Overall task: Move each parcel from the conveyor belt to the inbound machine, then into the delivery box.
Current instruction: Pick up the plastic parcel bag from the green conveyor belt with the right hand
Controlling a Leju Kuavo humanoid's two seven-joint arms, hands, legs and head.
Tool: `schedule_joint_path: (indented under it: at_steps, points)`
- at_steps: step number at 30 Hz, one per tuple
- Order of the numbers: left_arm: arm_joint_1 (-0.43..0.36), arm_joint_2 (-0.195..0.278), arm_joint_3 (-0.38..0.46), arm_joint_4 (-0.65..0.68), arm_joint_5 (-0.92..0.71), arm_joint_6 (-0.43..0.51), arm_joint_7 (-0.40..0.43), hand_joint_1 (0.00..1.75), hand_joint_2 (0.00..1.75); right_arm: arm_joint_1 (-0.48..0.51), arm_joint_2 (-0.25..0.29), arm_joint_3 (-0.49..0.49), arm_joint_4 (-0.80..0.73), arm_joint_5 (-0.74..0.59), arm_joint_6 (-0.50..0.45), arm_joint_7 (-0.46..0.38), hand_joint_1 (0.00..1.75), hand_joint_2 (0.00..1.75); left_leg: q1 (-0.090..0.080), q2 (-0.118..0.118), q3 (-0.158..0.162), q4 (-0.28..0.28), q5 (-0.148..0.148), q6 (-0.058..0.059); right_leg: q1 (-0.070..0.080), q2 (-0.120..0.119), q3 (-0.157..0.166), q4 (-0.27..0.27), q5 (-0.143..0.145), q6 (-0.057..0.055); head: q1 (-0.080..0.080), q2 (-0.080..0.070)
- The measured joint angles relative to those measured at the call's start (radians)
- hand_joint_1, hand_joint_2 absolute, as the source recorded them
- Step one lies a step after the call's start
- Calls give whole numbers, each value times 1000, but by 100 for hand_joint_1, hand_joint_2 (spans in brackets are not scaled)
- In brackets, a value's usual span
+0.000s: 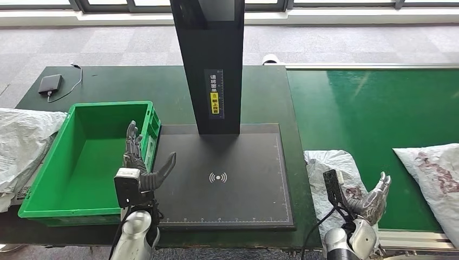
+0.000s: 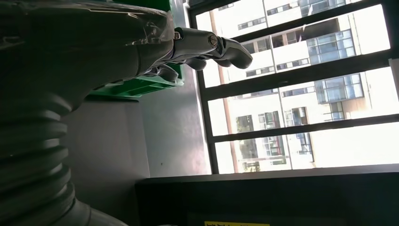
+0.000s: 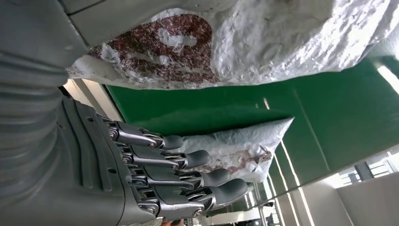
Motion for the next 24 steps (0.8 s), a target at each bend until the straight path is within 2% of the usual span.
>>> schedule_joint_path:
  at_steps: [8,19,23,24]
  points:
    - [5,0,8,-11,0,-5,0,0,175,-5,-27,0,80,33,67,86,0,175,0,0,0,0,0,0,0,0,0,0,0,0,0,0]
    - [24,0,21,-37,0,-8,0,0,175,-36,-60,19,191,46,135,162,0,175,0,0,0,0,0,0,0,0,0,0,0,0,0,0]
    - [26,0,23,-41,0,-9,0,0,175,-46,-67,24,216,47,149,164,173,175,0,0,0,0,0,0,0,0,0,0,0,0,0,0]
    - [26,0,24,-41,0,-9,0,0,175,-49,-69,26,224,47,159,166,175,175,0,0,0,0,0,0,0,0,0,0,0,0,0,0]
